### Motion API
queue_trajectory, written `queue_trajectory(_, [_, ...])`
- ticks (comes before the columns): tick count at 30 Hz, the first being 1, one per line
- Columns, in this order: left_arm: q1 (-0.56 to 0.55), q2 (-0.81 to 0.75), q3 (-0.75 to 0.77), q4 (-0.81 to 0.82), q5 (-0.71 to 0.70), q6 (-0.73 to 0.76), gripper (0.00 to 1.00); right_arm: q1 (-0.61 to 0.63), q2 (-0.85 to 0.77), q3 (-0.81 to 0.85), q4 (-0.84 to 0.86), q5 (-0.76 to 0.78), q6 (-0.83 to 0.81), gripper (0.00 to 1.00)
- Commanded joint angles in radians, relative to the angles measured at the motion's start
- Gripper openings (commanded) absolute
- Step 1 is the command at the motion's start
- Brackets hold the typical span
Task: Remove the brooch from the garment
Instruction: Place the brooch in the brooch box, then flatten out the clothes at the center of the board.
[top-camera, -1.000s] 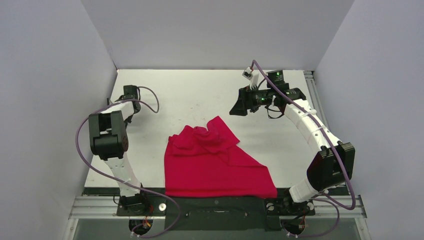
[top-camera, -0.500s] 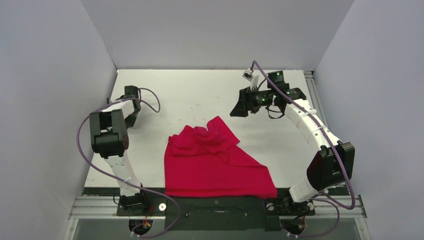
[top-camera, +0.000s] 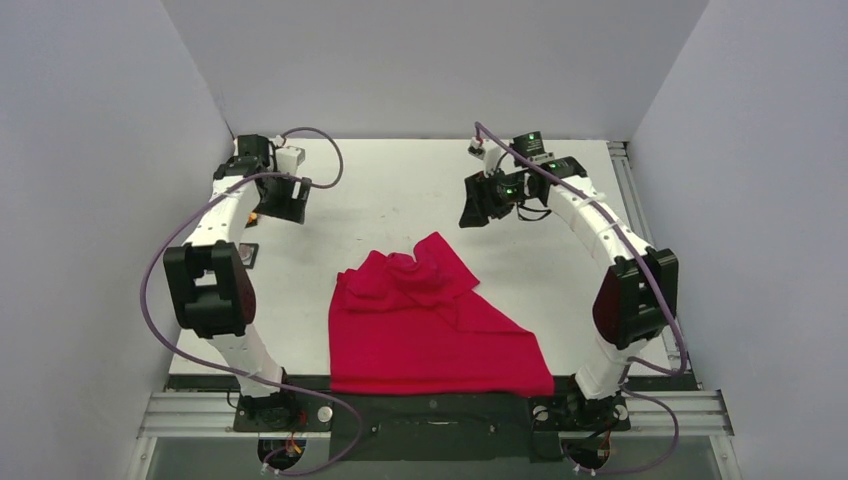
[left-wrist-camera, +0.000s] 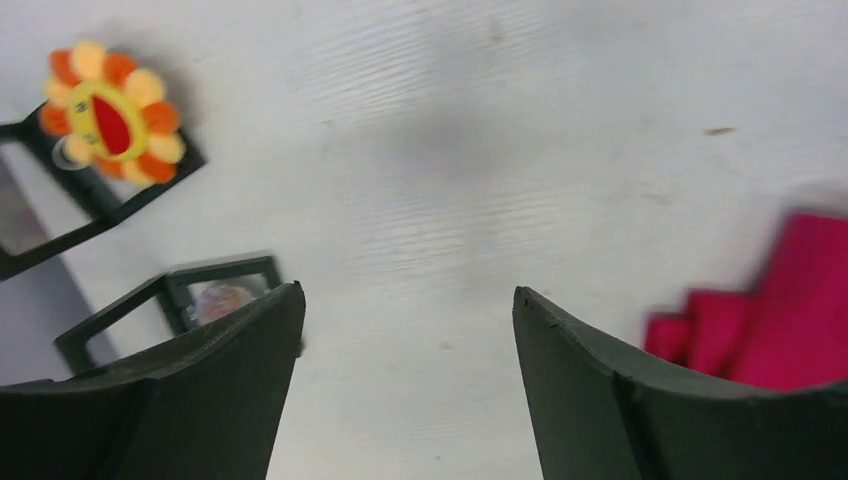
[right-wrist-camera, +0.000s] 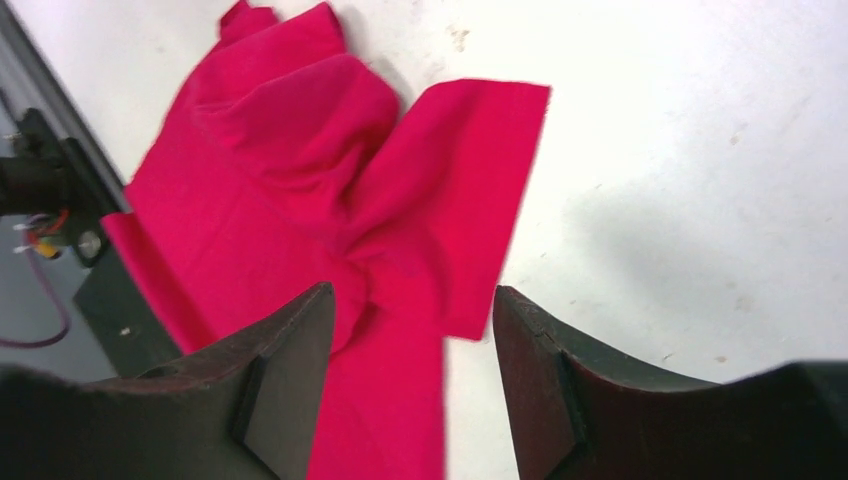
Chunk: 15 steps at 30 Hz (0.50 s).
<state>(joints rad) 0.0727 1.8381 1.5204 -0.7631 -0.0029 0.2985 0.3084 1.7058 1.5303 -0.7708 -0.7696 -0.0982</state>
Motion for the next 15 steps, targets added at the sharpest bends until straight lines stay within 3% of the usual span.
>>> queue_trajectory(1, [-0.034,-0.052,0.004,-0.071,0.457,-0.071,0.72,0.062,0.102,0.132,-0.042,0.160,-0.082,0.54])
queue_trajectory(7, [-0.141,-0.048,-0.165,0.065,0.521,-0.201,0.59,0.124,0.236,0.228,-0.020,0.237,-0.070,0.53])
queue_trajectory(15, [-0.192,-0.022,-0.272,0.162,0.551,-0.330,0.60,0.177,0.336,0.249,0.032,0.343,-0.082,0.53])
